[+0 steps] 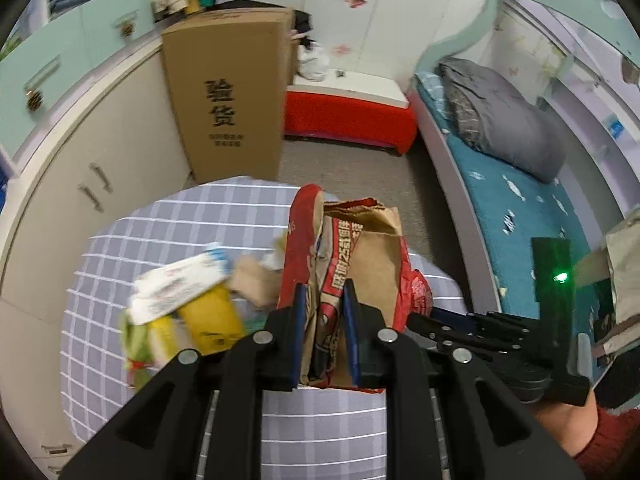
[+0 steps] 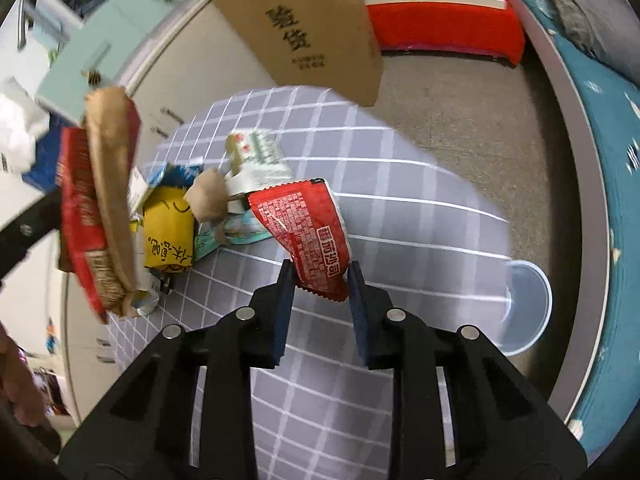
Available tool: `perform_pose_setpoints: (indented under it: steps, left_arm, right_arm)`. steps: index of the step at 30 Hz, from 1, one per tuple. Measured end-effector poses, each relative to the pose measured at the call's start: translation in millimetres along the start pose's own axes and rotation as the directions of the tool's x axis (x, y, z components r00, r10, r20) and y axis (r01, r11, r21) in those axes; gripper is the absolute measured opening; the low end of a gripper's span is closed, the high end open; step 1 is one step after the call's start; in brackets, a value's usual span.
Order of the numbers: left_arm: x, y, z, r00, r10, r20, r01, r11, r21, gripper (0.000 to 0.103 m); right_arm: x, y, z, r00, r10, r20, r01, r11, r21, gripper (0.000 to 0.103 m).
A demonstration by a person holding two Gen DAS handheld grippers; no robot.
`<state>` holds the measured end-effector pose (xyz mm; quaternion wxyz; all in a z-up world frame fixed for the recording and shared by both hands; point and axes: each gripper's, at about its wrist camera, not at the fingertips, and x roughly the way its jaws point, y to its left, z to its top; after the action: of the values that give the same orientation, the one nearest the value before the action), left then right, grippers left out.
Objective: Collect trash
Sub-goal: 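Carry the paper bag toward the basin while the right gripper drops a red wrapper in, then lower the paper bag into the basin and open the left gripper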
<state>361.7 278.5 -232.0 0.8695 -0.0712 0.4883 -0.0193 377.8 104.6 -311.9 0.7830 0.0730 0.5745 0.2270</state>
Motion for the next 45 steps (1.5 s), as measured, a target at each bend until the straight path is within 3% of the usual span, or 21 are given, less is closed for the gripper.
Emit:
perform_pose_setpoints:
  steps: [12, 18, 21, 22, 23, 24, 34, 45]
  left_arm:
    - [42, -183, -8, 0.987, -0.127, -0.101, 0.139, 0.983, 0.122, 0.017]
    - [66, -250, -23, 0.978, -0.133, -0.160, 0.159, 0.974, 0.162, 0.017]
    - [76, -270, -30, 0.975, -0.127, -0.181, 0.158, 0.973, 0.167, 0.017]
    - [79, -273, -30, 0.974, -0.125, -0.190, 0.158, 0.973, 0.167, 0.017]
    - [84, -280, -33, 0.973, -0.121, -0.199, 0.155, 0.974, 0.167, 0.017]
    - [88, -281, -33, 0.972, -0.117, -0.204, 0.153, 0.974, 0.167, 0.017]
    - [109, -309, -39, 0.965, -0.091, -0.247, 0.138, 0.974, 0.178, 0.017]
    - [121, -349, -43, 0.952, -0.106, -0.288, 0.178, 0.955, 0.236, 0.018]
  right_arm:
    - [-119, -159, -33, 0.992, -0.092, 0.084, 0.077, 0.982, 0.172, 0.027]
    - [-138, -214, -47, 0.993, -0.094, 0.077, 0.074, 0.970, 0.231, 0.028]
    - [-139, -233, -53, 0.993, -0.085, 0.077, 0.063, 0.965, 0.254, 0.033]
    - [-136, -239, -52, 0.995, -0.074, 0.068, 0.053, 0.962, 0.268, 0.042]
    - [-136, -245, -52, 0.995, -0.074, 0.071, 0.052, 0.959, 0.278, 0.064]
    - [-137, -250, -53, 0.993, -0.086, 0.077, 0.061, 0.956, 0.285, 0.067]
    - [-154, -277, -63, 0.990, -0.121, 0.074, 0.094, 0.952, 0.293, 0.067]
    - [-188, -300, -73, 0.975, -0.177, 0.133, 0.124, 0.935, 0.333, 0.070]
